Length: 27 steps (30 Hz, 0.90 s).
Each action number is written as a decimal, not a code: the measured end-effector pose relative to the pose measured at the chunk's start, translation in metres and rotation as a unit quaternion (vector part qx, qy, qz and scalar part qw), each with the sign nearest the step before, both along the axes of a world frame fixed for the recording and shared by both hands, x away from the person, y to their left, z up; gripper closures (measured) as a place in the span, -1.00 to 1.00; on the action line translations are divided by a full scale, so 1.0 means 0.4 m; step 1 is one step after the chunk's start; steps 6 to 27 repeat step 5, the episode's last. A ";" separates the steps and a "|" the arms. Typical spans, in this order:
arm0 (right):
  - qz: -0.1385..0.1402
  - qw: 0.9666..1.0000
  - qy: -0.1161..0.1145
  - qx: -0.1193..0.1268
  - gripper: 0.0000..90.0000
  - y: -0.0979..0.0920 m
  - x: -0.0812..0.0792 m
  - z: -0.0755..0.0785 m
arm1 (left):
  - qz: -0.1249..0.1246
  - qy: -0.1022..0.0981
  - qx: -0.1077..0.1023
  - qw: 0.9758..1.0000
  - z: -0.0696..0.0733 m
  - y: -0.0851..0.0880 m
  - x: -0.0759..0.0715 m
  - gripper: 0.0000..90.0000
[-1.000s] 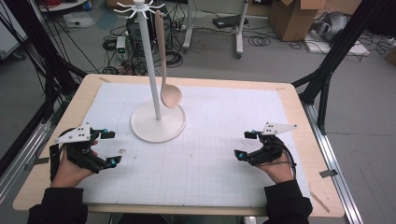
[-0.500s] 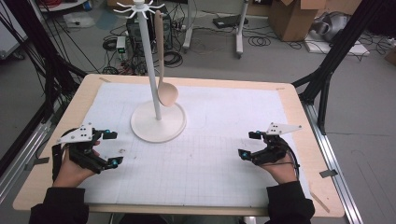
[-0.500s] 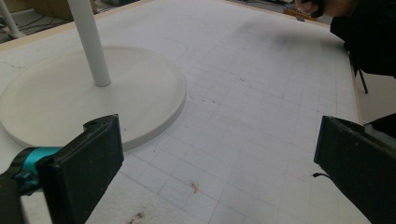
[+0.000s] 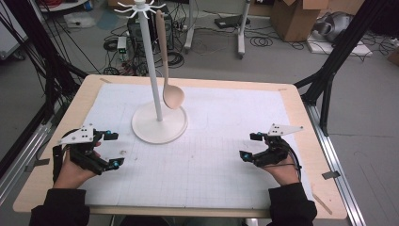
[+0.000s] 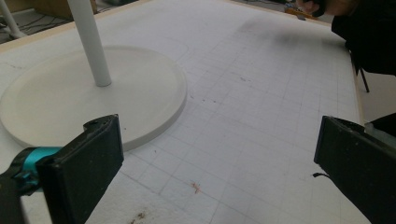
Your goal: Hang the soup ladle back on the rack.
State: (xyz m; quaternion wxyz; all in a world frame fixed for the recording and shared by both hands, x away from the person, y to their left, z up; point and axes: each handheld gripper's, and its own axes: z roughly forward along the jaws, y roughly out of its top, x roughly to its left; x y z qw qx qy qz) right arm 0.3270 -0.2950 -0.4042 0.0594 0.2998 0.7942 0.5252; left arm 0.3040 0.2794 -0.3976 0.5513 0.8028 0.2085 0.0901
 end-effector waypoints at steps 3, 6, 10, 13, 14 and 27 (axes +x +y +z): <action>0.000 1.000 0.004 -0.002 -0.95 0.002 0.001 -0.002 | 0.003 0.000 -0.001 1.000 0.001 0.002 -0.001 -0.96; 0.001 1.000 0.006 -0.003 -0.95 0.000 0.001 -0.002 | 0.003 -0.001 0.000 1.000 0.002 0.002 -0.002 -0.96; 0.001 1.000 0.006 -0.003 -0.95 0.000 0.001 -0.002 | 0.003 -0.001 0.000 1.000 0.002 0.002 -0.002 -0.96; 0.001 1.000 0.006 -0.003 -0.95 0.000 0.001 -0.002 | 0.003 -0.001 0.000 1.000 0.002 0.002 -0.002 -0.96; 0.001 1.000 0.006 -0.003 -0.95 0.000 0.001 -0.002 | 0.003 -0.001 0.000 1.000 0.002 0.002 -0.002 -0.96; 0.001 1.000 0.006 -0.003 -0.95 0.000 0.001 -0.002 | 0.003 -0.001 0.000 1.000 0.002 0.002 -0.002 -0.96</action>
